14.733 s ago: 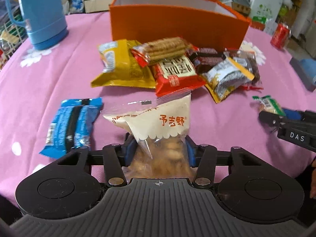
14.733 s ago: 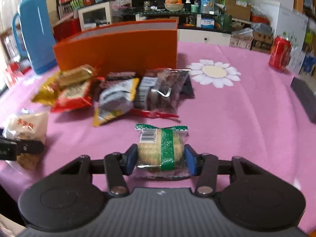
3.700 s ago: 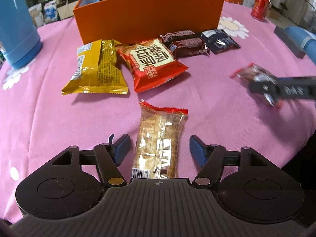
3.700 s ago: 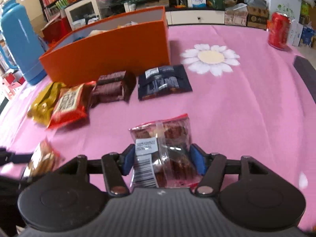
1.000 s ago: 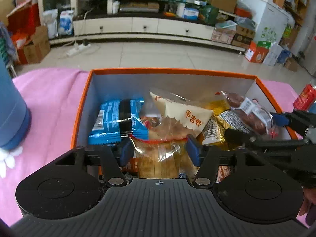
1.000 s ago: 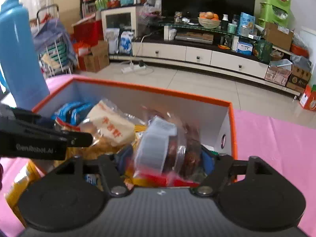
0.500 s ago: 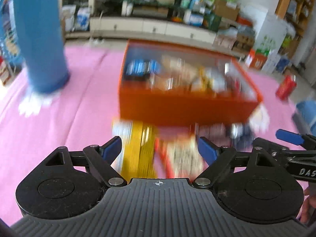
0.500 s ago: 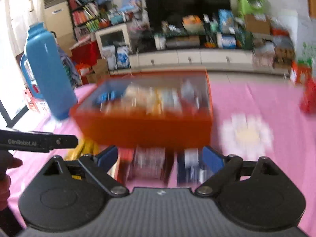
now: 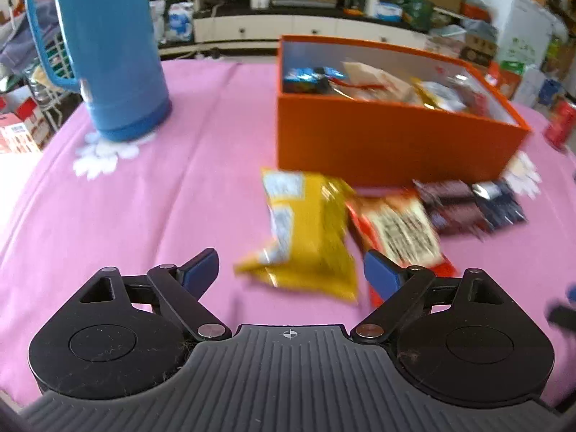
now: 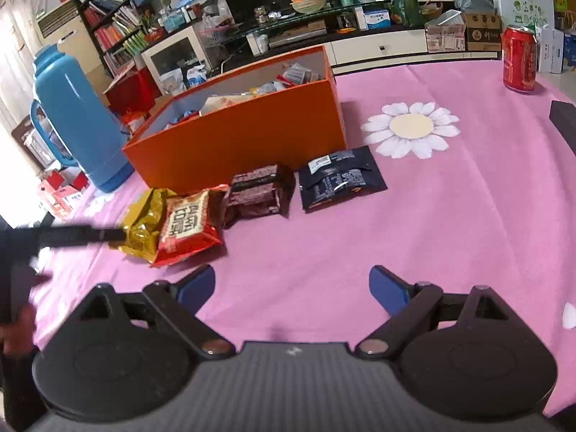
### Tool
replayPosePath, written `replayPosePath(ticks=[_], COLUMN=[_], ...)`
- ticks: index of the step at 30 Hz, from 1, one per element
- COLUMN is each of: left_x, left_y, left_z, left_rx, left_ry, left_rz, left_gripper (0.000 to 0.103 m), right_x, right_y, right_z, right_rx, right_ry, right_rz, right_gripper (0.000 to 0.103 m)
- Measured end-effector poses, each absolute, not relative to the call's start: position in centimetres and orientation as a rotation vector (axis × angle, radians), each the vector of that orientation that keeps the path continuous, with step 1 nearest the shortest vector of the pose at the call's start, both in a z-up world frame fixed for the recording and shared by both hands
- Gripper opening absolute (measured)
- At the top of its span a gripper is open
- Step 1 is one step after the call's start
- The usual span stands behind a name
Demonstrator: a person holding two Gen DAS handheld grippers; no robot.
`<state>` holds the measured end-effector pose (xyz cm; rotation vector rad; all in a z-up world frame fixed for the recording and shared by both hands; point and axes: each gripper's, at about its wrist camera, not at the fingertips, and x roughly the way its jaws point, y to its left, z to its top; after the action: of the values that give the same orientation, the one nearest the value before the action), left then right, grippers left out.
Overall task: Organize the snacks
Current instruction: 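Move the left tool to the yellow chip bag while the right tool approaches the dark blue pack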
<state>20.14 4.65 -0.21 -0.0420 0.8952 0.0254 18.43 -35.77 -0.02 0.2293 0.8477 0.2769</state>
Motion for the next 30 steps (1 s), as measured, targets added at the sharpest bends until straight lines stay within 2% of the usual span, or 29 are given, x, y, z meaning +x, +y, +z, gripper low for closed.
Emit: replayPosePath(ticks=[3, 5, 6, 9, 17, 20, 22, 27, 30], left_x=[22.9, 24.2, 24.6, 24.4, 18.3, 16.1, 15.7, 15.8, 16.4], left_y=[4.6, 4.3, 4.4, 5.8, 9.2, 9.9, 10.0, 10.2, 9.7], left_z=[-1.4, -2.4, -2.7, -3.0, -3.0, -3.0, -2.7, -1.7, -1.4], left_rx=[-0.030, -0.007, -0.005, -0.127, -0.187, -0.198, -0.211, -0.252, -0.200], left_ry=[0.921, 0.941, 0.953, 0.965, 1.004, 1.016, 1.007, 0.972, 0.958], left_rz=[0.015, 0.018, 0.009, -0.057, -0.035, -0.021, 0.002, 0.028, 0.039], left_gripper=[0.071, 0.064, 0.057, 0.020, 0.022, 0.030, 0.042, 0.043, 0.048], right_x=[18.9, 19.1, 19.3, 19.5, 20.2, 22.2, 24.5, 31.6, 33.9], right_y=[-36.1, -36.4, -36.6, -36.9, -36.8, -36.3, -36.0, -34.7, -34.2], right_z=[-0.6, -1.1, -1.4, -1.5, -1.4, -0.7, -0.3, -1.5, -2.6], right_rx=[0.237, 0.243, 0.246, 0.247, 0.233, 0.197, 0.149, 0.031, -0.038], right_ry=[0.870, 0.890, 0.897, 0.901, 0.888, 0.842, 0.807, 0.788, 0.794], right_rz=[0.266, 0.252, 0.244, 0.231, 0.238, 0.256, 0.249, 0.241, 0.221], right_gripper=[0.092, 0.092, 0.092, 0.092, 0.092, 0.092, 0.092, 0.091, 0.086])
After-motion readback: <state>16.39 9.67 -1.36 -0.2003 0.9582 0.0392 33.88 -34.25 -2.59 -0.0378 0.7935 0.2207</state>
